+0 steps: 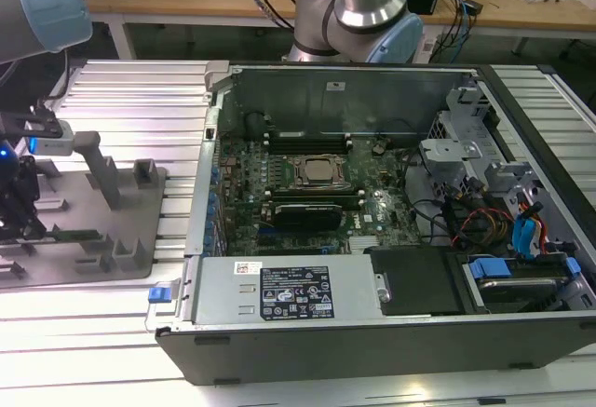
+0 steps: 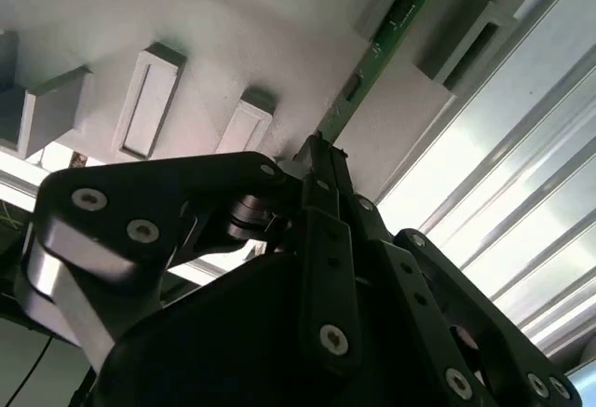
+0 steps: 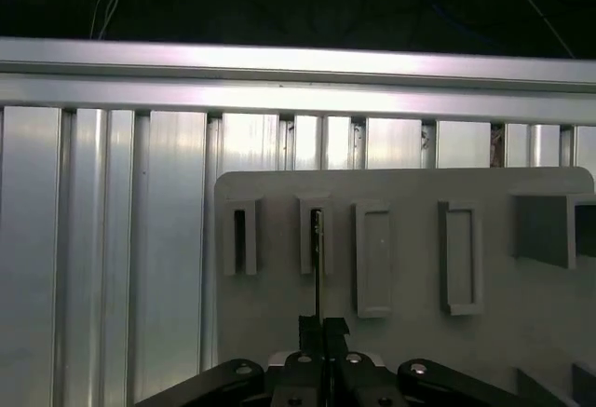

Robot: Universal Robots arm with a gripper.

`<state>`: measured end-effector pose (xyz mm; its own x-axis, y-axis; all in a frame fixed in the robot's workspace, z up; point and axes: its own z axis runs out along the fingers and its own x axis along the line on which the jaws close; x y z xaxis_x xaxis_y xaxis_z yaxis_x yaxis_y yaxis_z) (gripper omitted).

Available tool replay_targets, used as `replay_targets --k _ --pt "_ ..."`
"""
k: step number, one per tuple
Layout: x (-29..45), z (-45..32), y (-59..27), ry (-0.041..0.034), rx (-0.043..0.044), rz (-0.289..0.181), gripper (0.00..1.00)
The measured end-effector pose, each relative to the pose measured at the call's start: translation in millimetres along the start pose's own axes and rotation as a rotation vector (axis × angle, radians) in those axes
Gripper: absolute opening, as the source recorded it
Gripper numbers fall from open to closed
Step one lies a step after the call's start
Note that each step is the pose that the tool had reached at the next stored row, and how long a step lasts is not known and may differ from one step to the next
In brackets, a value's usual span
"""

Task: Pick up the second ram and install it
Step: 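Pick up the second ram and move it above second insertion slot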

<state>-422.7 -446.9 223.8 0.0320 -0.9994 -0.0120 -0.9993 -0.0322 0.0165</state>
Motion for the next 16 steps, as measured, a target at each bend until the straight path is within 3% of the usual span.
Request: replay_targets --k 5,8,13,16 --pt "0.0 -1.0 0.1 0.0001 -0.0002 0.0 0.09" --pt "-0.3 -23.4 0.4 0.0001 -0.0001 0.0 0.09" --pt "-0.8 -48.8 0.8 0.001 -0.0001 0.0 0.09" --pt "-1.0 -59.3 1.0 0.0011 -0.0001 0.0 0.09"
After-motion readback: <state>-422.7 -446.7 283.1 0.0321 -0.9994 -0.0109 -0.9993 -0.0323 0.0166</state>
